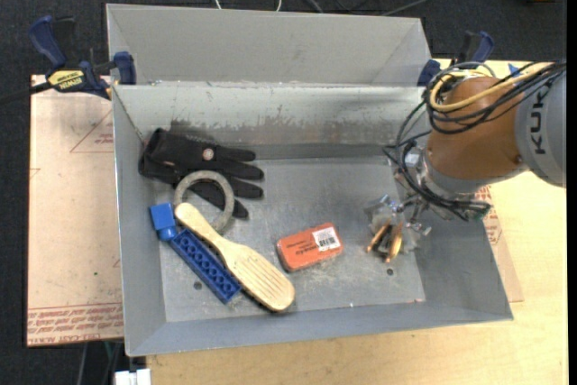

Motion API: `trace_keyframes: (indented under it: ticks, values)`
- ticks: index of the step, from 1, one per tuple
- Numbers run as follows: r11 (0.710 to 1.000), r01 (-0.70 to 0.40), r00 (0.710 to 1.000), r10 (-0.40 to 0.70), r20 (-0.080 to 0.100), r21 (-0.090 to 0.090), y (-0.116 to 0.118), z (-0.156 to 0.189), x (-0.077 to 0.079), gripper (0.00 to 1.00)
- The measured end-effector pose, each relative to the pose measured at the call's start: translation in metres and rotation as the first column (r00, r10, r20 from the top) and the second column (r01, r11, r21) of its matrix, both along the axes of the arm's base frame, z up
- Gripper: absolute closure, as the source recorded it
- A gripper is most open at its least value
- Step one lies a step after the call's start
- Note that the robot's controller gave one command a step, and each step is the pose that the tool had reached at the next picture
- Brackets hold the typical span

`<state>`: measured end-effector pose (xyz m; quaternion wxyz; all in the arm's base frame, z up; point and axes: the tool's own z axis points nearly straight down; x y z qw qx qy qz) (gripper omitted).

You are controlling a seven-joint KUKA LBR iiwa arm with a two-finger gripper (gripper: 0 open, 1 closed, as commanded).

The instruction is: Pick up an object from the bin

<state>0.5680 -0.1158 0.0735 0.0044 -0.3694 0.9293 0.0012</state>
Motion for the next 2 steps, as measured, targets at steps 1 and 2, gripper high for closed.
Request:
trace_keyframes:
  ticks: [1, 2]
  values:
    - [1.000, 0.002, 1.000, -0.002, -0.001, 0.001, 0.001, 0.038, 0.000, 1.00]
    - [1.000, 0.004, 1.000, -0.004, 0.003, 0.002, 0.001, 0.061, 0.001, 1.00]
